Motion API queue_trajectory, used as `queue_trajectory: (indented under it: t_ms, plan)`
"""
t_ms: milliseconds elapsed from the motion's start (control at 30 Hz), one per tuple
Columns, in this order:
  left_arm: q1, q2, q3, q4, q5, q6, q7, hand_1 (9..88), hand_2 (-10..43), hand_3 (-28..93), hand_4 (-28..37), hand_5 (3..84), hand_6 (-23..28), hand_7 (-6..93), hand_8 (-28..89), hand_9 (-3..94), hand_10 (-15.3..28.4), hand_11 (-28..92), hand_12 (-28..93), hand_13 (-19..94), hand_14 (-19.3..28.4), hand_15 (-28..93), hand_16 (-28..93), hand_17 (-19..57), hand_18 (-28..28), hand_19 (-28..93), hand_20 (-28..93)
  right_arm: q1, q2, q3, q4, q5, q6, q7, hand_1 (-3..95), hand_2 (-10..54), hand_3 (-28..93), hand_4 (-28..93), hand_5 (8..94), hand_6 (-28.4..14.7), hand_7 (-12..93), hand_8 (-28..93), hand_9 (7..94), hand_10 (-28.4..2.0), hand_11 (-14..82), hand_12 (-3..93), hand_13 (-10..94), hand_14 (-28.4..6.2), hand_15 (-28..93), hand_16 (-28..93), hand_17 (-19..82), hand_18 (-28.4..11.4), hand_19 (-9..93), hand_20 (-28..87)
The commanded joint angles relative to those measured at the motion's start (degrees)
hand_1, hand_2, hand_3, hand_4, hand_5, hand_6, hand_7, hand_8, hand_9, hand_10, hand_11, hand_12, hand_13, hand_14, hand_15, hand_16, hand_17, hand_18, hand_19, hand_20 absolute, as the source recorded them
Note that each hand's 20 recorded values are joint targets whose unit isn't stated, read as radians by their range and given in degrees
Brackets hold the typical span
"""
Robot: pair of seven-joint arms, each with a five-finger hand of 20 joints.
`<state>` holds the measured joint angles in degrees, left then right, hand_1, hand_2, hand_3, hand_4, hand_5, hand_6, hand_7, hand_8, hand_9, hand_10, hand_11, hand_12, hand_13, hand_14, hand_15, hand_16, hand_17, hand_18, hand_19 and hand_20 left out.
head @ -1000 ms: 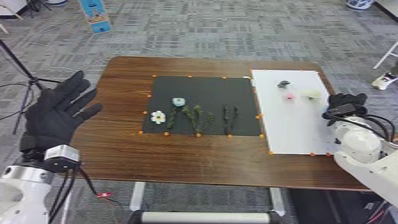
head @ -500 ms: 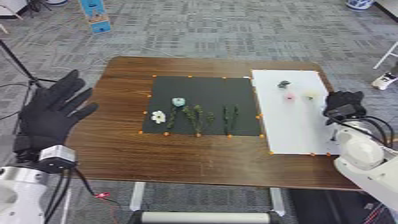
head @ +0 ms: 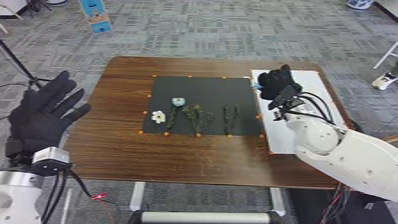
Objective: Arrange flowers
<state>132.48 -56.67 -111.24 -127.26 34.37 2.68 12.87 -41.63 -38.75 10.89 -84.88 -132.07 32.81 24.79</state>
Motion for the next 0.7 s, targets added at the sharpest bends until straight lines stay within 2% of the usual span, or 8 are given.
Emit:
queue_trajectory:
  t_ms: [33, 167, 300, 367, 533, 700]
  plan:
    - [0.8, -0.65, 0.05, 0.18, -0.18, 0.83, 0.29, 21.9, -8.6, 66, -28.3, 27.6, 2.3, 15.0, -8, 22.7, 9.8, 12, 16, 19, 13.4, 11, 5, -11.1, 22.3, 39, 9, 10.2, -11.1, -7.3, 2.4, 1.3, 0.5, -5.2, 49.5, -9.5, 82, -28, 74.9, 4.8, 42, -2, 84.2, -4.7, 19.8, 50.1, 64, -4.6, 67, 46, 28, -19.9, 82, 57]
    - [1.6, -0.92, -0.85, 0.31, -0.27, 0.77, 0.5, 21.9, -8.6, 66, -28.3, 27.2, 2.3, 15.2, -8, 22.3, 9.7, 12, 16, 18, 13.3, 11, 5, -11.3, 22.6, 39, 9, 13.4, -13.4, -12.9, 3.1, 1.7, 0.1, -5.1, 49.4, -9.5, 82, -28, 74.8, 4.9, 42, -2, 84.2, -4.7, 19.8, 50.1, 64, -4.6, 67, 46, 29, -19.8, 82, 57]
    - [2.4, -1.29, -0.8, 1.0, -1.17, 2.67, 0.9, 22.0, -8.7, 66, -28.3, 27.1, 2.2, 15.2, -8, 22.2, 9.7, 12, 16, 18, 13.3, 11, 5, -11.3, 22.6, 39, 9, 14.9, -14.2, -16.5, 2.4, 1.6, -0.8, -4.7, 49.3, -9.5, 82, -28, 74.8, 4.9, 42, -2, 84.3, -4.7, 19.7, 49.9, 64, -4.6, 67, 46, 28, -19.8, 82, 57]
    - [2.7, -1.39, -1.07, 1.08, -0.85, 2.15, 0.58, 21.9, -8.8, 66, -28.3, 27.1, 2.3, 15.2, -8, 22.2, 9.7, 12, 16, 18, 13.3, 11, 6, -11.3, 22.6, 39, 9, 15.3, -14.7, -17.6, 2.4, 1.7, -1.3, -4.6, 49.3, -9.5, 82, -28, 74.7, 5.0, 43, -2, 84.3, -4.6, 19.7, 50.0, 64, -4.6, 67, 46, 28, -19.7, 82, 57]
    - [2.8, -1.0, -1.26, 1.08, -1.01, 2.12, 0.63, 22.3, -8.6, 65, -28.3, 27.1, 2.3, 15.3, -8, 22.2, 9.7, 12, 16, 18, 13.4, 11, 6, -11.2, 22.5, 39, 9, 18.1, -17.4, -22.2, 3.9, 2.2, -2.1, -3.9, 49.2, -9.5, 82, -28, 74.7, 5.0, 43, -3, 84.4, -4.6, 19.6, 49.9, 64, -4.5, 67, 46, 28, -19.7, 82, 57]
    - [2.3, -0.37, -0.75, 1.05, -0.84, 1.84, 0.44, 22.1, -8.6, 65, -28.3, 27.1, 2.2, 15.3, -8, 22.2, 9.7, 12, 16, 18, 13.4, 11, 5, -11.2, 22.4, 39, 9, 20.9, -21.6, -26.7, 7.5, 3.4, -3.4, -2.6, 49.1, -9.5, 82, -28, 74.7, 5.0, 43, -3, 84.3, -4.6, 19.6, 49.9, 64, -4.4, 67, 46, 28, -19.6, 82, 57]
